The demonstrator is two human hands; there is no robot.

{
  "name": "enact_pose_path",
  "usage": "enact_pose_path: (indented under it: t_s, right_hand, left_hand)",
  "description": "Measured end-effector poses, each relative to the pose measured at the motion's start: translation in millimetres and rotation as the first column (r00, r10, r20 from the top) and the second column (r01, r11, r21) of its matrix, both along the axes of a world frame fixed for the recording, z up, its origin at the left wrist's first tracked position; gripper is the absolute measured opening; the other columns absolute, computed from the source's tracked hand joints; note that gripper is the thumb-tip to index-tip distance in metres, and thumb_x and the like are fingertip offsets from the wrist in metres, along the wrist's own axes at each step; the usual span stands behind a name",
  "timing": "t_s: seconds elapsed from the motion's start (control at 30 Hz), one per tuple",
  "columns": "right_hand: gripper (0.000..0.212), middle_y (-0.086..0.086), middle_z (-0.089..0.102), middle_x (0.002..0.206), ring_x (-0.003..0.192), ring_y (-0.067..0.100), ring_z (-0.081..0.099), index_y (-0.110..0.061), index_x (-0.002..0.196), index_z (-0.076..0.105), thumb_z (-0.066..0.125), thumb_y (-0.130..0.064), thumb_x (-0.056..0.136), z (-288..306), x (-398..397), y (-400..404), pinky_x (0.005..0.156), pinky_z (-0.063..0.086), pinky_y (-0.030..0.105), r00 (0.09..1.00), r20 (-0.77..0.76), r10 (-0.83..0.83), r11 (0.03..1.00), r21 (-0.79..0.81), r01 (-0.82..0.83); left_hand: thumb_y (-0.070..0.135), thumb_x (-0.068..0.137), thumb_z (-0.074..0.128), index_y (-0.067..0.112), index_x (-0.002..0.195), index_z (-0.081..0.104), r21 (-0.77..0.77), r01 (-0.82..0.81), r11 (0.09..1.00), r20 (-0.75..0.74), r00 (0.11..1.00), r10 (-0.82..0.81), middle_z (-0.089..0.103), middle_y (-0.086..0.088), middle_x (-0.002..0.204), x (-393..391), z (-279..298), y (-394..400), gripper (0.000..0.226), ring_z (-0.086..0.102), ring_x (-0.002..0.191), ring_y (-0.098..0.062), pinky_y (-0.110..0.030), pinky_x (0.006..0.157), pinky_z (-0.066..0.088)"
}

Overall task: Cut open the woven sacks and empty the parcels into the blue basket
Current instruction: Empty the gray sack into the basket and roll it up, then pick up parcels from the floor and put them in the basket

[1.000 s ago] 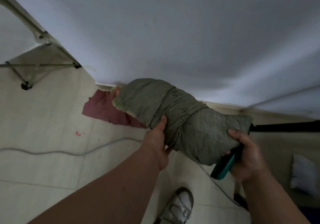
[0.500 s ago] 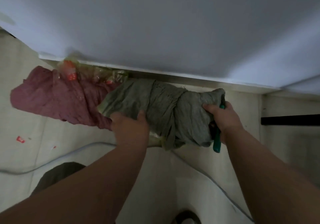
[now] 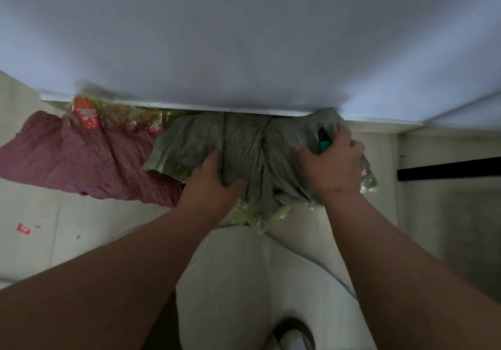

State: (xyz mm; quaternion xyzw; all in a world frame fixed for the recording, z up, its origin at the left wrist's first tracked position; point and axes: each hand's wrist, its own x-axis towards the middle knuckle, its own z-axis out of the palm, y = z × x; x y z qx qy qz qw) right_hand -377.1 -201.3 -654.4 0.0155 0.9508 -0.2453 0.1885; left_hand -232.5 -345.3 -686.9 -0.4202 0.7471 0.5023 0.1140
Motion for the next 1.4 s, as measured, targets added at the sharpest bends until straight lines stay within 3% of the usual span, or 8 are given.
enact_pose_path:
  t_s: [0.13,0.27,0.4,0.6,0.73,0.93,1.1,1.4]
  right_hand:
    - [0.062,0.01,0.047,0.135,0.114,0.026,0.054,-0.016,0.137,0.039,0.068,-0.022,0.082,41,45,4,0.094,0.047,0.038,0.993,0.031,-0.112,0.984,-0.136,0.115]
    - [0.037,0.006,0.054,0.101,0.082,0.018,0.054,-0.012,0.115,0.041,0.062,-0.013,0.084,79,107,8,0.068,0.044,0.028,0.907,0.394,-0.15,0.962,-0.153,0.226]
    - [0.049,0.002,0.045,0.089,0.074,0.013,0.048,-0.007,0.129,0.038,0.059,-0.006,0.084,129,174,15,0.056,0.039,0.024,0.746,0.656,-0.113,0.975,-0.07,0.209]
    - [0.039,0.007,0.05,0.106,0.084,0.015,0.051,-0.004,0.126,0.046,0.054,-0.008,0.088,205,254,55,0.063,0.044,0.023,0.717,0.691,-0.095,0.983,-0.048,0.176]
    - [0.046,0.008,0.053,0.108,0.095,0.024,0.057,-0.013,0.132,0.037,0.049,-0.007,0.087,235,296,95,0.086,0.054,0.04,0.747,0.65,-0.137,0.973,-0.054,0.225]
    - [0.046,0.0,0.048,0.083,0.068,0.014,0.048,-0.022,0.126,0.031,0.045,-0.008,0.085,285,365,164,0.059,0.042,0.026,0.732,0.678,-0.067,0.972,-0.123,0.203]
    - [0.035,0.0,0.047,0.084,0.067,0.011,0.048,-0.019,0.109,0.03,0.052,-0.008,0.084,308,411,242,0.05,0.038,0.02,0.738,0.67,-0.073,0.978,-0.097,0.185]
    - [0.042,0.01,0.051,0.118,0.094,0.023,0.057,-0.017,0.117,0.049,0.057,-0.017,0.076,317,501,428,0.077,0.045,0.03,0.675,0.712,-0.195,0.951,-0.031,0.308]
  left_hand:
    - [0.032,0.087,0.065,0.022,0.144,0.042,-0.106,-0.082,0.991,-0.025,0.997,0.079,0.052,-0.006,0.139,33,39,14,0.062,0.048,0.127,-0.025,-0.042,0.106,0.041]
    - [0.032,0.091,0.063,0.02,0.147,0.036,-0.008,-0.124,0.992,0.083,0.989,0.124,0.044,-0.009,0.144,81,95,33,0.063,0.045,0.128,-0.025,-0.043,0.109,0.038]
    - [0.033,0.091,0.062,0.023,0.146,0.035,0.027,-0.135,0.99,0.172,0.977,0.129,0.044,-0.007,0.144,138,162,51,0.062,0.047,0.126,-0.023,-0.043,0.105,0.041]
    - [0.031,0.092,0.061,0.018,0.146,0.037,0.042,-0.097,0.994,0.273,0.958,0.082,0.044,-0.01,0.145,211,253,84,0.061,0.05,0.123,-0.025,-0.041,0.101,0.043]
    - [0.031,0.092,0.061,0.016,0.145,0.038,0.057,-0.001,0.998,0.274,0.962,-0.015,0.047,-0.011,0.142,238,292,105,0.059,0.055,0.116,-0.025,-0.036,0.095,0.042]
    - [0.028,0.093,0.06,0.014,0.143,0.041,0.079,0.076,0.994,0.251,0.963,-0.094,0.05,-0.012,0.14,286,346,153,0.055,0.054,0.116,-0.025,-0.029,0.089,0.038]
    - [0.028,0.092,0.061,0.014,0.141,0.044,0.1,0.097,0.99,0.262,0.957,-0.12,0.051,-0.012,0.139,320,374,215,0.053,0.054,0.118,-0.027,-0.029,0.091,0.04]
    - [0.034,0.094,0.058,0.02,0.143,0.042,0.154,0.175,0.973,0.314,0.924,-0.216,0.051,-0.007,0.14,384,384,381,0.053,0.054,0.116,-0.026,-0.033,0.097,0.046]
